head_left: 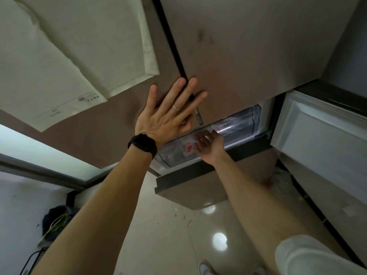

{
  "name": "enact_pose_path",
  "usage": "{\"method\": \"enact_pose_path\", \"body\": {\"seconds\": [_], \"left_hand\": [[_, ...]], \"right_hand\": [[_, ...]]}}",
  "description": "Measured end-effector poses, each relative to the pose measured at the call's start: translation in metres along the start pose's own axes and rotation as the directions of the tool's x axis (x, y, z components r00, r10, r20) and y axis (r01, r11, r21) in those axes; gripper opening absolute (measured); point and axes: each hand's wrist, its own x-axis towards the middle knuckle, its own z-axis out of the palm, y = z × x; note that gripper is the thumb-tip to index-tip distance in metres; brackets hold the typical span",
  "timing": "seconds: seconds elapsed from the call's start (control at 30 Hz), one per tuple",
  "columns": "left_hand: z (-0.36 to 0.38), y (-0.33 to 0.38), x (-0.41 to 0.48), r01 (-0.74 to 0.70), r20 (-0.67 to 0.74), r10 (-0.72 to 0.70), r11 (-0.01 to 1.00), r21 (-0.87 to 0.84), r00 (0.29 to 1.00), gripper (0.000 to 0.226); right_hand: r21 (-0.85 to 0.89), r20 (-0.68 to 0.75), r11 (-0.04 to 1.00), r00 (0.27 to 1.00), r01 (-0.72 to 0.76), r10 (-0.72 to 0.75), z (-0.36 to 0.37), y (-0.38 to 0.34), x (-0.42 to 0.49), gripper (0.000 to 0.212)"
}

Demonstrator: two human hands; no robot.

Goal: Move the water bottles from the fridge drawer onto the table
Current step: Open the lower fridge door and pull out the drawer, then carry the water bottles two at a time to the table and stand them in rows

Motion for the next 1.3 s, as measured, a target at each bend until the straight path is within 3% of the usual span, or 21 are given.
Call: {"method": "enact_pose_path", "body": {"seconds": [0.27, 0.43, 0.57, 0.9, 1.1, 1.17, 1.23, 1.3], "left_hand": [[-0.004, 0.001, 0.001, 0.032, -0.005, -0.032, 0.999, -0.039, 0.999, 0.061], [-0.007, 0.001, 0.0, 0.045, 0.022, -0.044, 0.997, -0.055, 0.999, 0.063], [-0.01, 0.003, 0.0, 0.071, 0.04, -0.068, 0.996, -0.059, 0.997, 0.064], [-0.018, 0.004, 0.001, 0.103, 0.112, -0.095, 0.993, -0.065, 0.989, 0.065], [-0.029, 0.007, 0.005, 0.169, 0.204, -0.141, 0.977, -0.13, 0.969, 0.063], [-0.04, 0.017, 0.006, 0.276, 0.27, -0.209, 0.931, -0.241, 0.94, 0.064], [-0.055, 0.034, 0.004, 0.386, 0.389, -0.244, 0.855, -0.347, 0.888, 0.071], [-0.069, 0.053, -0.007, 0.454, 0.485, -0.226, 0.782, -0.426, 0.845, 0.074]], "right_hand": [[-0.132, -0.07, 0.99, 0.996, 0.045, -0.055, -0.042, 0.02, -0.057, 0.061], [-0.35, -0.128, 0.936, 0.988, 0.033, -0.083, -0.06, 0.029, -0.097, 0.034], [-0.389, -0.188, 0.921, 0.978, 0.006, -0.086, -0.077, 0.041, -0.12, 0.025], [-0.352, -0.222, 0.936, 0.972, -0.001, -0.083, -0.111, 0.066, -0.168, 0.023], [-0.45, -0.18, 0.893, 0.982, -0.025, -0.064, -0.122, 0.057, -0.167, 0.029], [-0.564, -0.175, 0.824, 0.983, -0.049, -0.061, -0.124, 0.052, -0.171, 0.029], [-0.791, -0.171, 0.609, 0.977, -0.06, -0.126, -0.128, 0.046, -0.176, 0.02], [-0.929, -0.081, 0.37, 0.967, 0.015, -0.24, -0.127, 0.034, -0.183, 0.009]]}}
